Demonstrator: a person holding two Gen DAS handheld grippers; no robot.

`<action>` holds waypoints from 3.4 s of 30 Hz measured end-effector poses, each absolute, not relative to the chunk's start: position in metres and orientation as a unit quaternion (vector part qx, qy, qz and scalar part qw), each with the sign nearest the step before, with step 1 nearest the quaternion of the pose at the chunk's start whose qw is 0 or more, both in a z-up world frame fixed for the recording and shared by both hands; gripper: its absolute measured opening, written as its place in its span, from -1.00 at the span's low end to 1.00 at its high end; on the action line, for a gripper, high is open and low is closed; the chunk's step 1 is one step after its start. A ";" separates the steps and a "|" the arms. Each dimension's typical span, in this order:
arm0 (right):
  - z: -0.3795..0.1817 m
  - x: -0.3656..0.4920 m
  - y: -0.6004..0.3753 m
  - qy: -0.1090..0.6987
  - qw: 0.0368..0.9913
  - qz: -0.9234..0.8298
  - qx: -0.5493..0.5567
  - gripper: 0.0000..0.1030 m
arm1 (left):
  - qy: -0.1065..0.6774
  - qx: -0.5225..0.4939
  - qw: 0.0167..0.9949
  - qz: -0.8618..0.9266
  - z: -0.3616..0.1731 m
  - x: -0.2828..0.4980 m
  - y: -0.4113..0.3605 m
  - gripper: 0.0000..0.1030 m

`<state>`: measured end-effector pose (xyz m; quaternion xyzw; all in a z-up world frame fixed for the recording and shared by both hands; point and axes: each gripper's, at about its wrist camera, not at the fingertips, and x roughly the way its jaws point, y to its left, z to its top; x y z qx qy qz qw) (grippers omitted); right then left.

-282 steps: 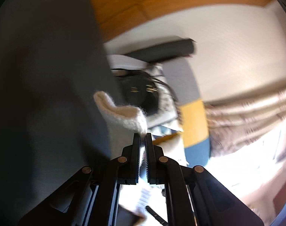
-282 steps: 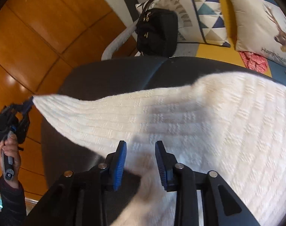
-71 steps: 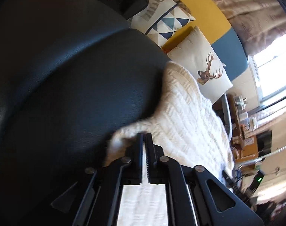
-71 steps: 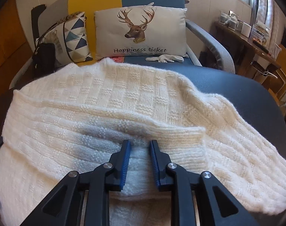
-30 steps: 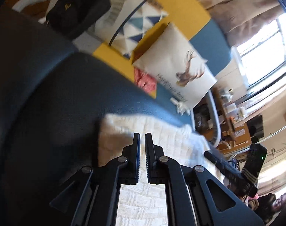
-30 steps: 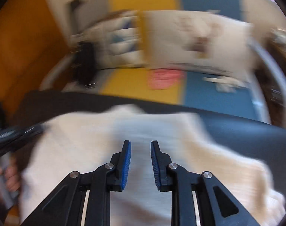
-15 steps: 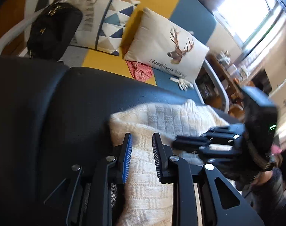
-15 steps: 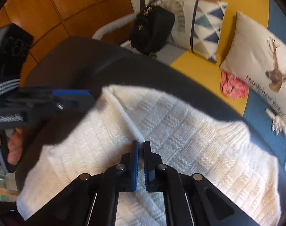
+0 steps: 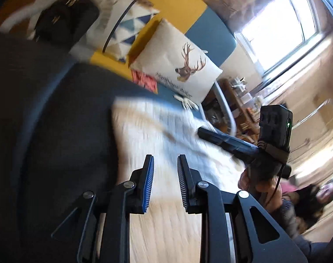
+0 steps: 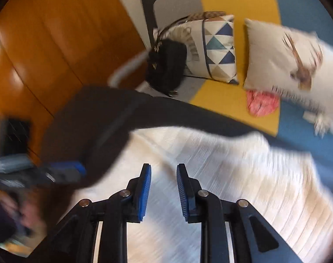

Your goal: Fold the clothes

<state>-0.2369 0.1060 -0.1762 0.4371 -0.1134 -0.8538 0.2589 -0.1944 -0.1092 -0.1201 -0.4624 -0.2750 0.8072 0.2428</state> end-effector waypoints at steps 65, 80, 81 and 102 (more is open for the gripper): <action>-0.179 -0.086 0.360 -0.263 -0.144 -0.864 0.404 -0.48 | -0.371 -0.464 0.091 0.799 -0.166 -0.166 -0.120 -0.84; -0.216 -0.184 0.404 -0.206 0.075 -0.793 0.568 -0.63 | -0.217 -0.449 0.163 0.851 -0.087 -0.151 -0.067 -0.76; -0.218 -0.188 0.399 -0.178 0.065 -0.795 0.577 -0.76 | -0.213 -0.450 0.173 0.850 -0.085 -0.154 -0.057 -0.75; -0.199 -0.114 0.420 -0.173 0.075 -0.846 0.499 -0.45 | -0.053 -0.566 0.414 0.711 -0.128 -0.296 0.289 -0.74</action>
